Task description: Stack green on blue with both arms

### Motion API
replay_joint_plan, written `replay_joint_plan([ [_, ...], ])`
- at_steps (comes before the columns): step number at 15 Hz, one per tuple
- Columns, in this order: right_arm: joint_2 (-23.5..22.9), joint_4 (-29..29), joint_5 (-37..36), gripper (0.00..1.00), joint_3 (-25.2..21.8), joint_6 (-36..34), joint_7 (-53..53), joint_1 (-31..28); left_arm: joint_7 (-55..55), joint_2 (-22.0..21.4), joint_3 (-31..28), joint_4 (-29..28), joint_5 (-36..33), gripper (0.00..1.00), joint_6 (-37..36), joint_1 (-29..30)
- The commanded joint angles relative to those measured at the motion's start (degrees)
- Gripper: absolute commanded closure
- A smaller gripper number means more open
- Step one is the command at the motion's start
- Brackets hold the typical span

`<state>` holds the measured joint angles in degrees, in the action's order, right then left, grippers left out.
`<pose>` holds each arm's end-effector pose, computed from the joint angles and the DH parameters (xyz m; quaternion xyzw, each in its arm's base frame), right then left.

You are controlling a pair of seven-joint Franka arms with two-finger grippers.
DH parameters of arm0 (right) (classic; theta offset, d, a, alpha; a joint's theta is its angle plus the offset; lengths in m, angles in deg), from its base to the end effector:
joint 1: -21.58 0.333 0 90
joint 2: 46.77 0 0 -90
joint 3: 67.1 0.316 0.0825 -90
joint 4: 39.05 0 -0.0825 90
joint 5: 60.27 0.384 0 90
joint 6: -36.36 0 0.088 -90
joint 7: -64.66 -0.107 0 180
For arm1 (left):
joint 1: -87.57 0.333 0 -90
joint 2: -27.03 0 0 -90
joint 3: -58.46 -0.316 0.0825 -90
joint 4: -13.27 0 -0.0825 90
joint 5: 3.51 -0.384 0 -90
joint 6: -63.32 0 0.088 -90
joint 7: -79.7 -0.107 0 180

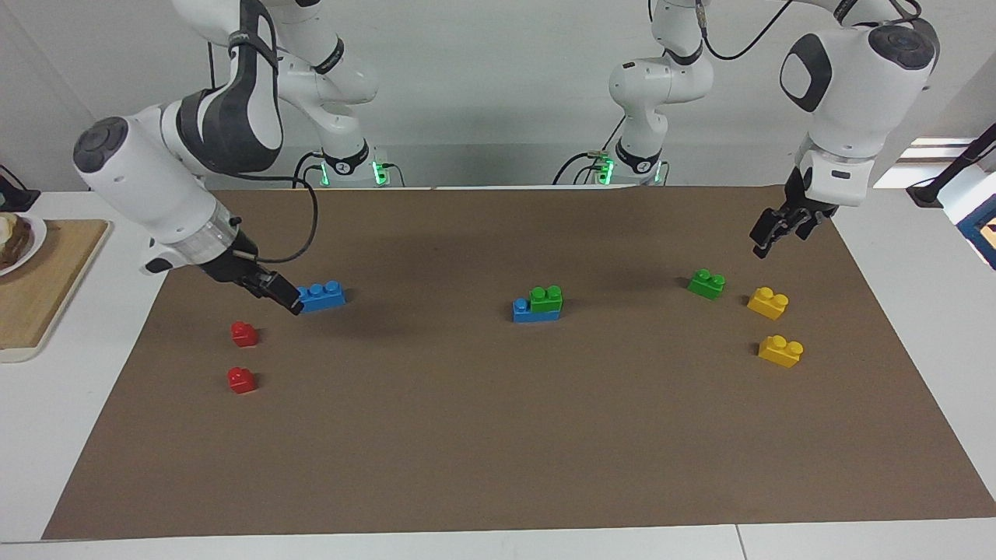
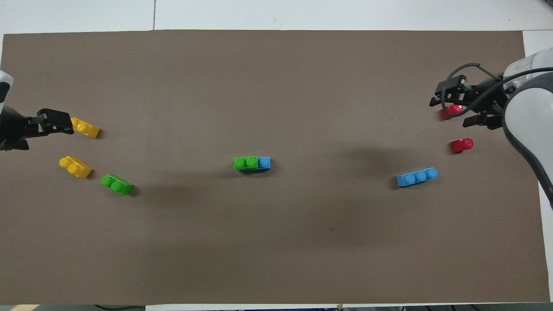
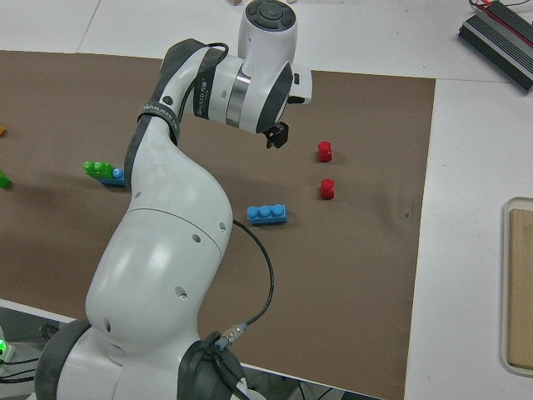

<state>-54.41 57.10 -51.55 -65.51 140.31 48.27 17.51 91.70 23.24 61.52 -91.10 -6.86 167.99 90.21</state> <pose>0.6048 -0.0145 0.5181 -0.9805 0.1815 0.0078 0.0753 0.5495 0.0000 0.5640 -0.9944 -0.0944 -0.0387 0.0263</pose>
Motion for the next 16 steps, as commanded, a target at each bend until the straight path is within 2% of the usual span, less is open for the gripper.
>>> replay_joint_plan([
  [1,6.04,0.19,-4.76,0.00,1.04,-4.97,9.77,0.02,-6.19,1.06,0.81,4.07,0.62,0.00,-4.73,-0.18],
  [4,9.39,0.27,-9.93,0.00,1.22,-8.50,19.79,0.20,-6.81,1.07,1.07,5.58,0.62,0.00,-6.50,-0.44],
  [5,10.97,1.93,-10.12,0.00,1.31,-9.37,19.30,0.89,-6.81,0.98,1.16,5.58,0.62,0.00,-6.58,-0.53],
  [7,11.07,2.65,-9.95,0.00,1.22,-7.98,17.80,1.08,-6.81,0.89,1.25,5.67,0.62,0.00,-6.93,-0.44],
  [11,10.46,1.06,-9.60,0.00,1.22,-9.82,17.89,1.08,-9.10,0.98,1.42,6.80,0.71,0.00,-9.92,-0.53],
  [14,10.46,1.06,-10.04,0.00,1.22,-10.61,17.89,1.17,-8.66,1.06,1.07,8.12,5.70,0.00,-10.54,0.26],
  [16,10.46,1.06,-10.04,0.00,1.13,-10.61,18.15,1.08,-8.48,1.24,1.07,8.92,6.24,0.00,-10.54,0.43],
])
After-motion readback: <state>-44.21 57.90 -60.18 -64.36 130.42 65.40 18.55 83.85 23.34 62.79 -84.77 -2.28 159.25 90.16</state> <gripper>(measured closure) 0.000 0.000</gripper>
